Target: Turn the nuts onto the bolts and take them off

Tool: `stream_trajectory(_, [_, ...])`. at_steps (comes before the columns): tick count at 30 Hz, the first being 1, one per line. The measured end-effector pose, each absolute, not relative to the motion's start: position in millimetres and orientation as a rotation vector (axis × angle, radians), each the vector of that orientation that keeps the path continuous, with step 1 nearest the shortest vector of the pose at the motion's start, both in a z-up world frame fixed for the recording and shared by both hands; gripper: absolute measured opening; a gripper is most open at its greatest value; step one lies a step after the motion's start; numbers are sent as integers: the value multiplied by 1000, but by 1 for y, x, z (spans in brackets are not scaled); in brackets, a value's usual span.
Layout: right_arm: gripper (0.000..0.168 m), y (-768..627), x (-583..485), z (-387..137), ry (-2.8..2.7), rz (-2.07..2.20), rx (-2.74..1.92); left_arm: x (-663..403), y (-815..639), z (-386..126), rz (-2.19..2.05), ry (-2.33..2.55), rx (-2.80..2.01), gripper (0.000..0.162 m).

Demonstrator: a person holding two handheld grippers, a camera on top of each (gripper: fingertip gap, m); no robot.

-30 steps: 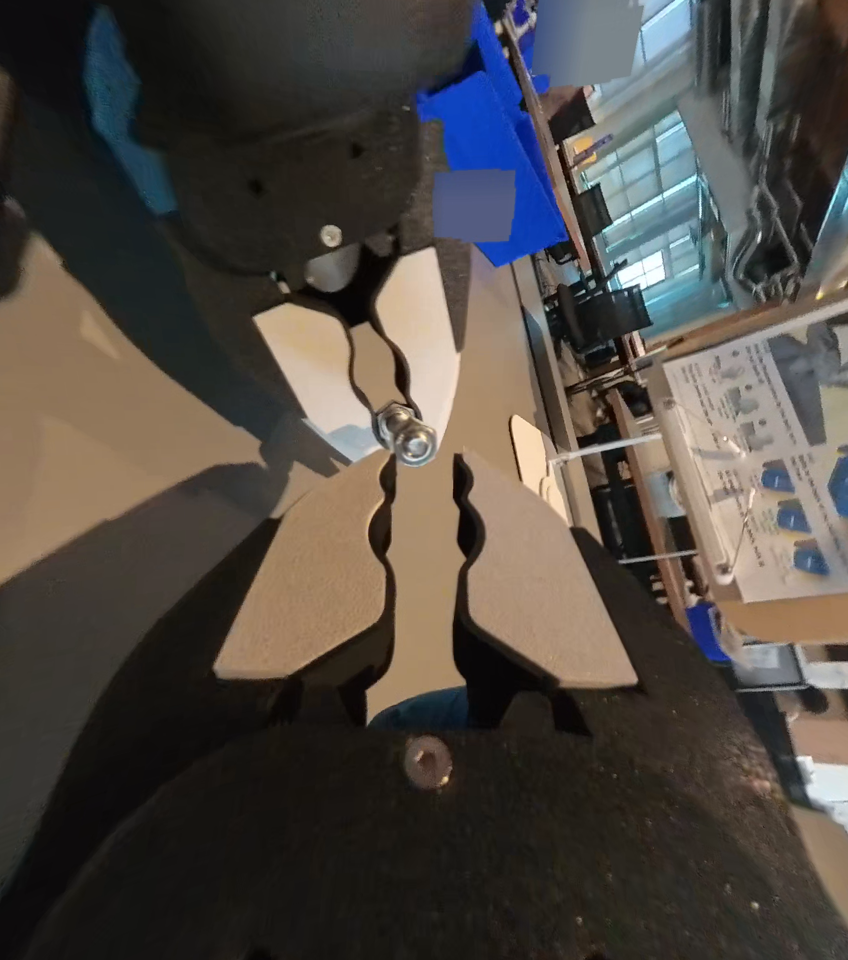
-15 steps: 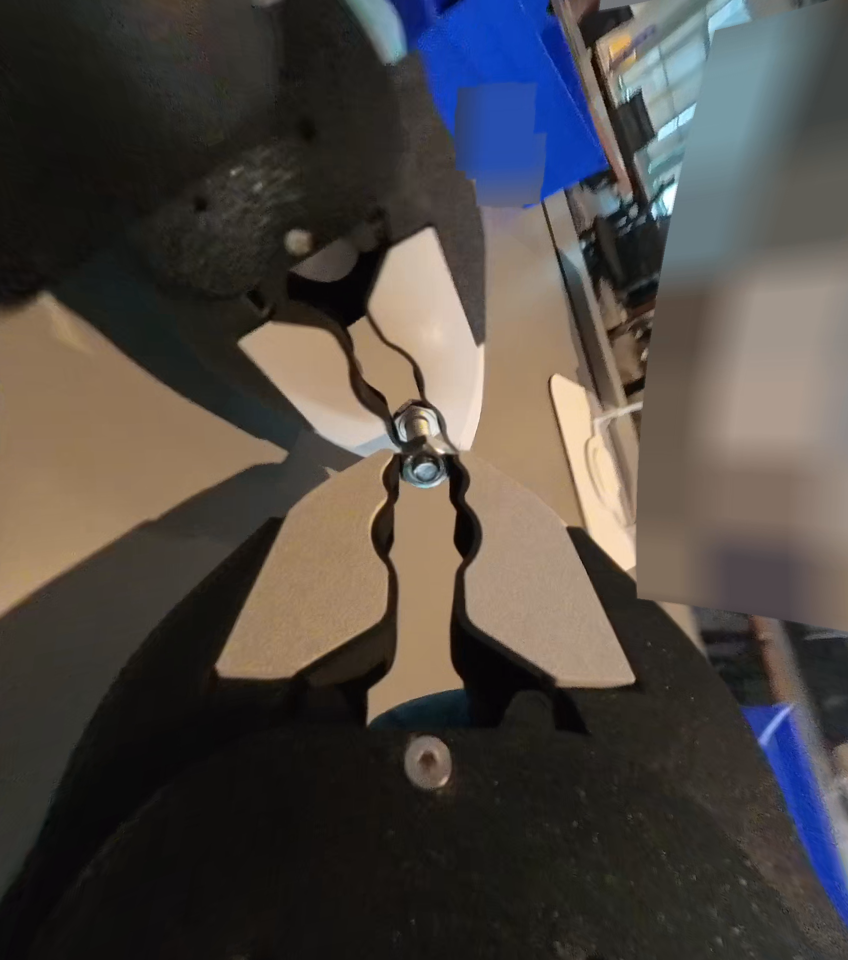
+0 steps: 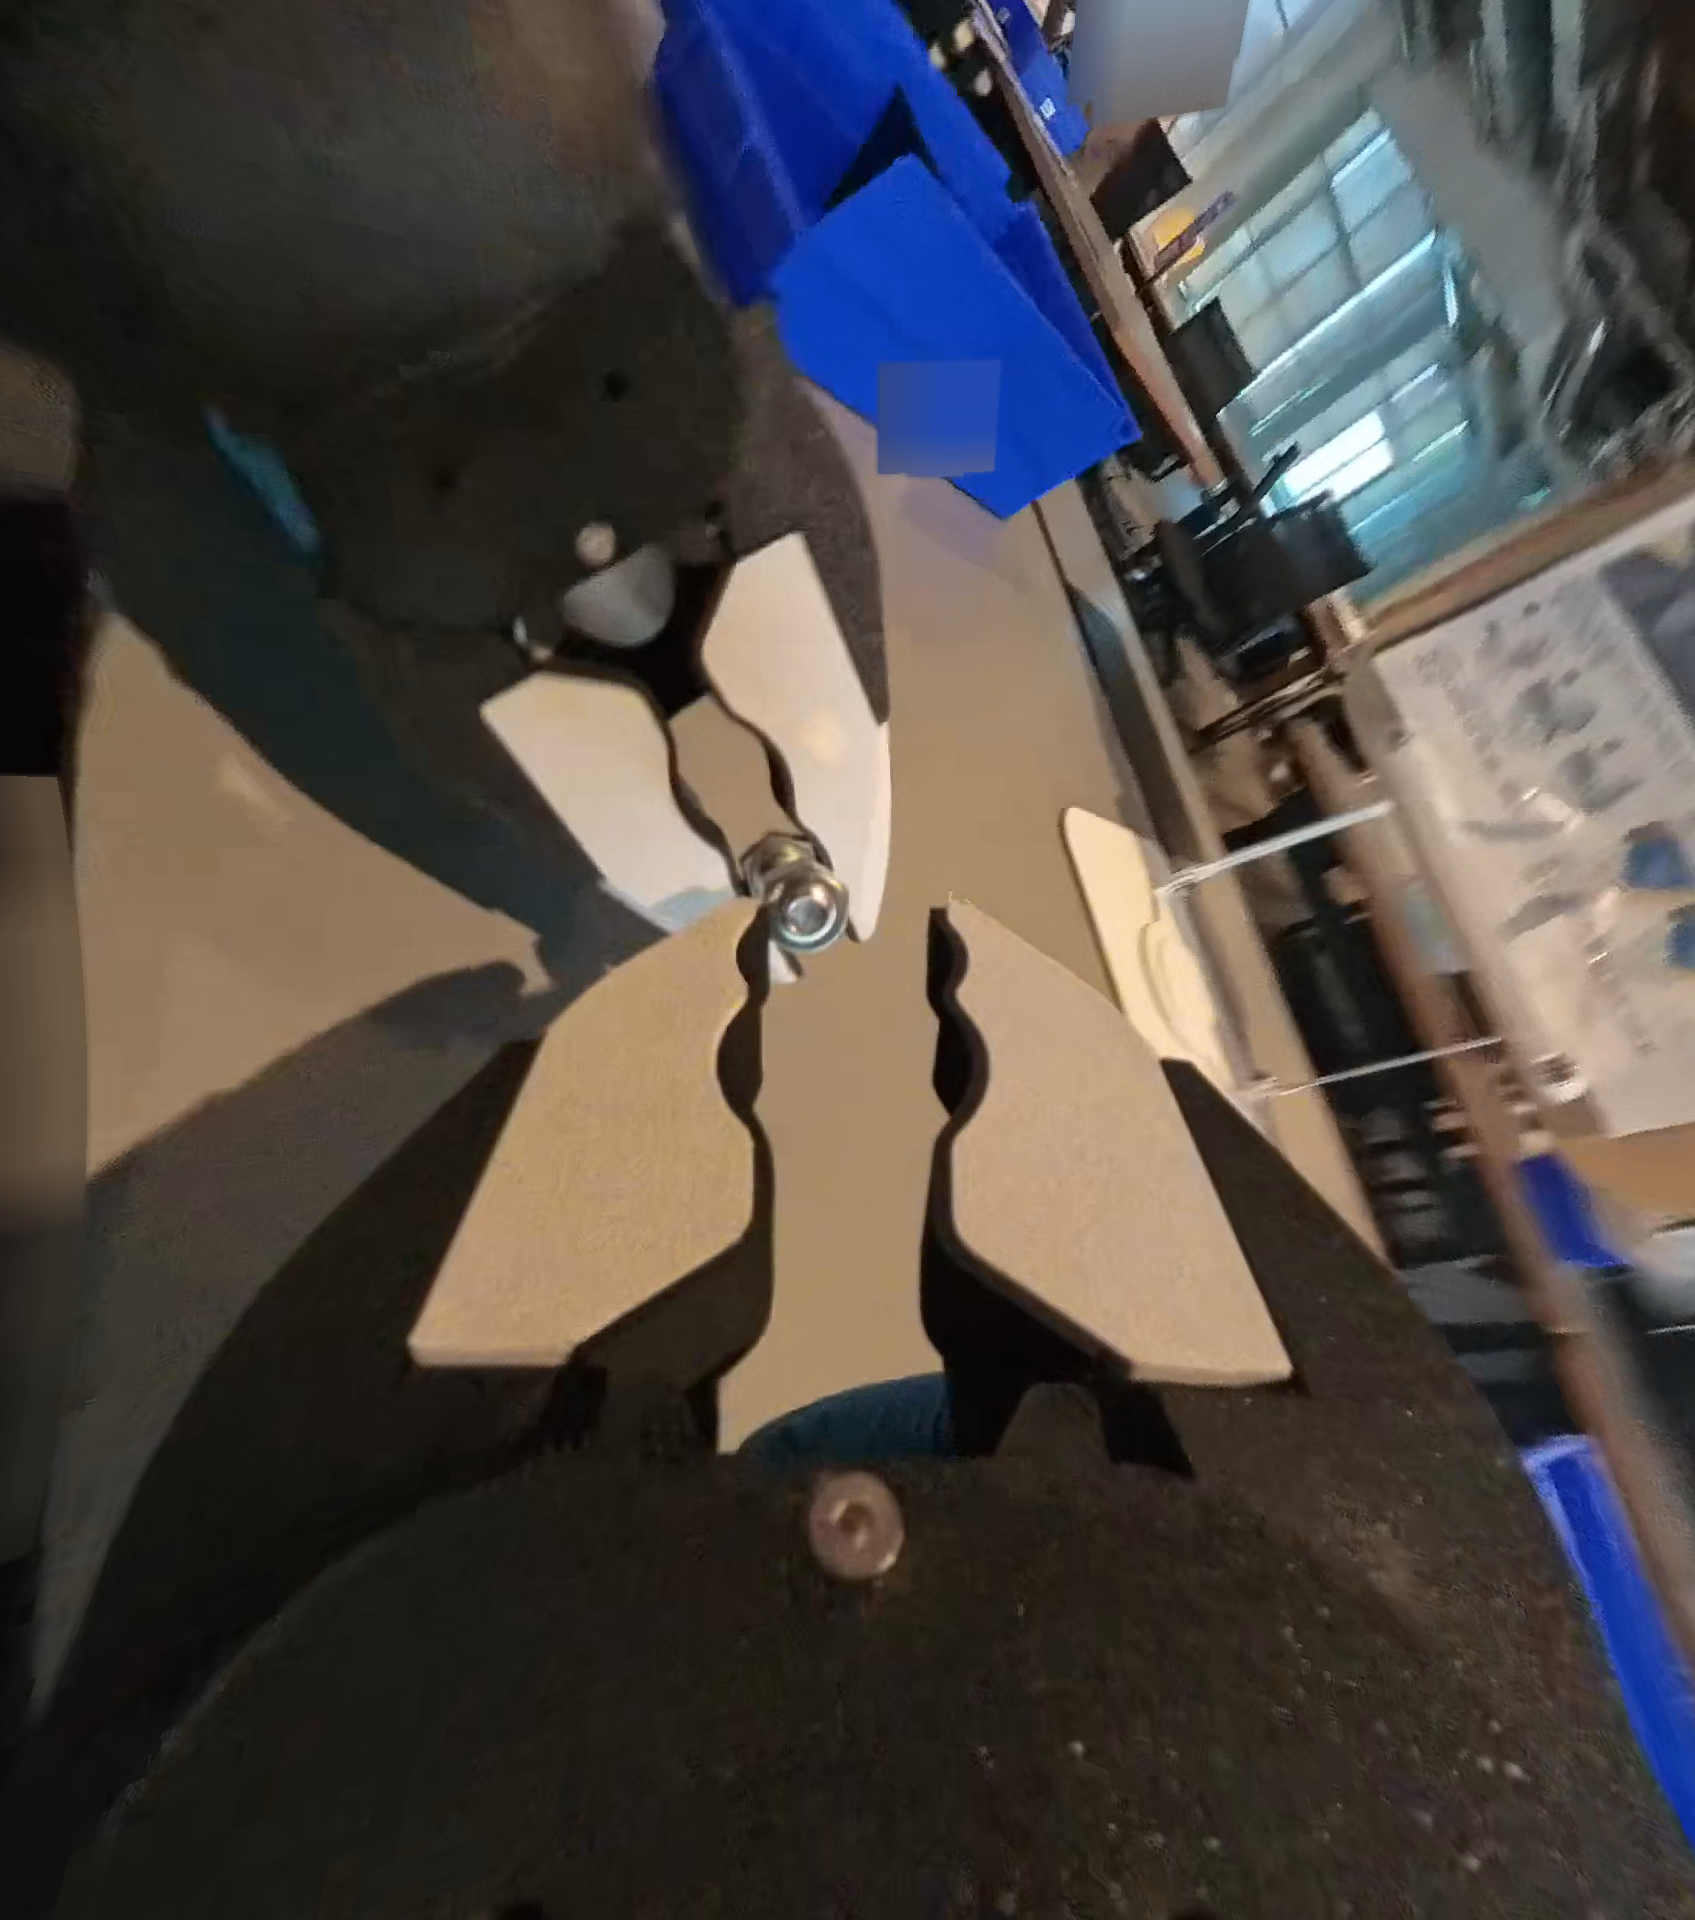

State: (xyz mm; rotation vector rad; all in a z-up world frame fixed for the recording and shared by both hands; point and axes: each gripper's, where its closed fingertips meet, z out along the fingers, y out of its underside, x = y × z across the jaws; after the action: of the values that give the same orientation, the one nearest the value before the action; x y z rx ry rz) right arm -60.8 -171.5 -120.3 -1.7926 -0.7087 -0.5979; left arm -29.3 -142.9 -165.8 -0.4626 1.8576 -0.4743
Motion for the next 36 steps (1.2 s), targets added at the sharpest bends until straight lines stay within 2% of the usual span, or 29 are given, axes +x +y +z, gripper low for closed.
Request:
stream_trajectory(6, [25,-173,-64,-132,-1027,-900,-1661,-31,-149,-171,-508,1904,-447,15])
stream_trajectory(18, [31,-177,-65,-151,-1289,-1010,-1657,-35,-158,-180,-501,1971,-387,15])
stream_trajectory(22, [21,-175,-67,-155,-1321,-1043,-1642,-38,-164,-182,-505,1990,-350,15])
stream_trajectory(30, [18,-165,-58,-145,-1034,-1016,-1767,-30,-148,-166,-339,1849,-354,15])
stream_trajectory(36, [18,-159,-56,-139,-598,-716,-1952,-28,-135,-146,-147,1689,-289,15])
